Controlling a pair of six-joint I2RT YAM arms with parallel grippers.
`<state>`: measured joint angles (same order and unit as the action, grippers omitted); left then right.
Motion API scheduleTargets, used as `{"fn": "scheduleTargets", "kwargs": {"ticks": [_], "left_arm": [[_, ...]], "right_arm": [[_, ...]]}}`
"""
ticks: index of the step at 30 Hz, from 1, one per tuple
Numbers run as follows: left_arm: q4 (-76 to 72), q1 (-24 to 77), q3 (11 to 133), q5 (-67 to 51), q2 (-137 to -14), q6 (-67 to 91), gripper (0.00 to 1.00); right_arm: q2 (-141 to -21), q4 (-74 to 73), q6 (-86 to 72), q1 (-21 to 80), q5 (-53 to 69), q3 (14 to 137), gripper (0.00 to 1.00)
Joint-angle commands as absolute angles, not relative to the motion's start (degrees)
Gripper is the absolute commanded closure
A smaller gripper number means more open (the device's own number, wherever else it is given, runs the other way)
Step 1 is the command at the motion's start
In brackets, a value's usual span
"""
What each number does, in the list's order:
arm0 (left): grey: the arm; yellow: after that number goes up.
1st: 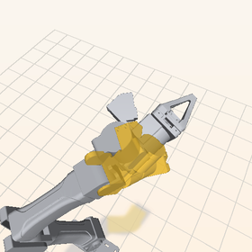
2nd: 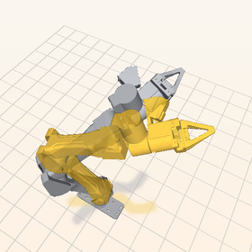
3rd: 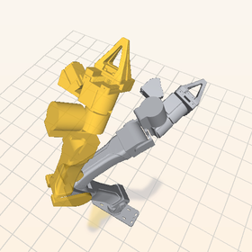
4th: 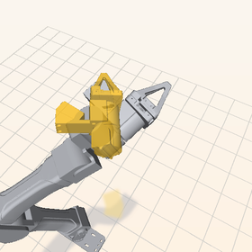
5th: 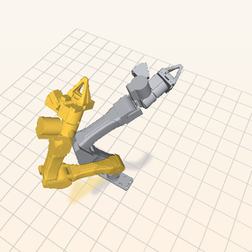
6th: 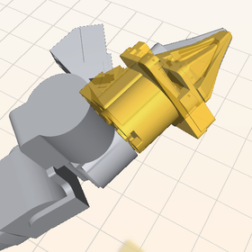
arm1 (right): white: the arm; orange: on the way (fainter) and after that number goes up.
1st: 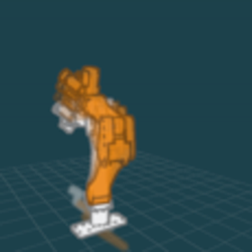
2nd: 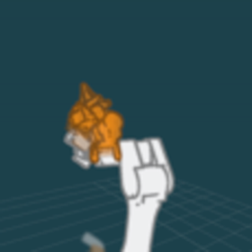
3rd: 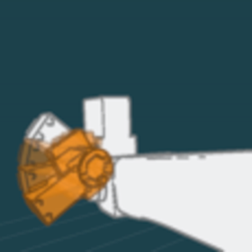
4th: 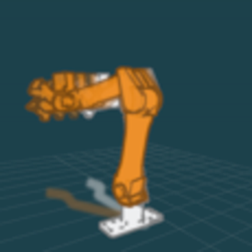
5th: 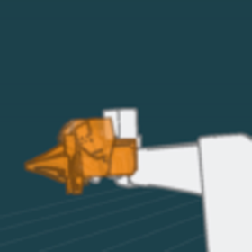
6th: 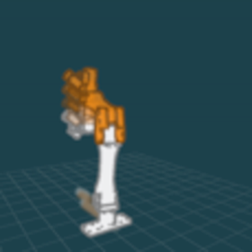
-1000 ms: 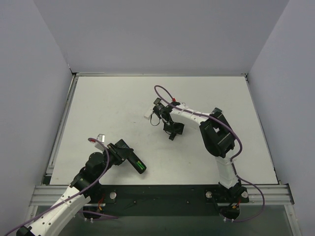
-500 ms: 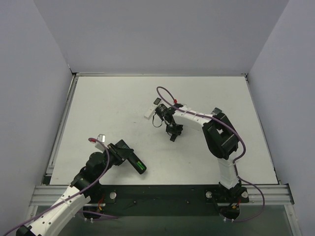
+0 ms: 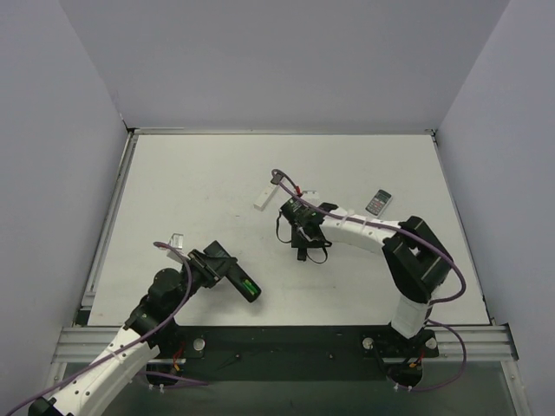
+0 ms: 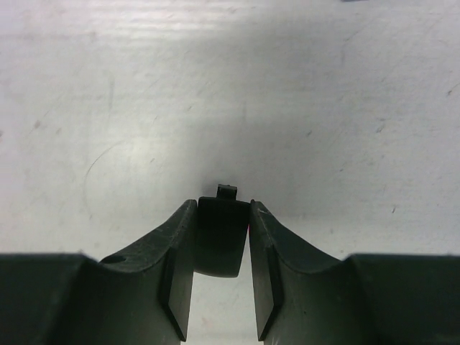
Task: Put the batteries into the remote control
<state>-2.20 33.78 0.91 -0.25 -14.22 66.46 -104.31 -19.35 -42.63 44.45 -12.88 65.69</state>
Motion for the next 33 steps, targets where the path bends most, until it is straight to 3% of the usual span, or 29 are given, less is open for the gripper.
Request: {"fn": "scheduleTargets", "kwargs": {"ticks": [1, 9, 18, 33], "left_arm": [[-11.59, 33.93, -4.57, -1.41, -11.96, 66.54, 1.0], [-16.61, 33.84, -4.75, -0.44, -9.58, 66.35, 1.0], [-22.93, 33.84, -2.46, 1.67, -16.34, 71.45, 1.0], [-26.1, 33.84, -1.49, 5.53, -19.16, 84.89, 1.0]], "right_arm": [[-93.0, -8.47, -33.94, 45.87, -8.1, 61.27, 1.0], [-77.28, 4.29, -24.09, 50.01, -5.89, 54.5, 1.0], [-64.26, 22.57, -14.16, 55.98, 1.2, 43.42, 1.0], [-61.43, 35.6, -7.13, 63.45, 9.32, 39.72, 1.0]]}}
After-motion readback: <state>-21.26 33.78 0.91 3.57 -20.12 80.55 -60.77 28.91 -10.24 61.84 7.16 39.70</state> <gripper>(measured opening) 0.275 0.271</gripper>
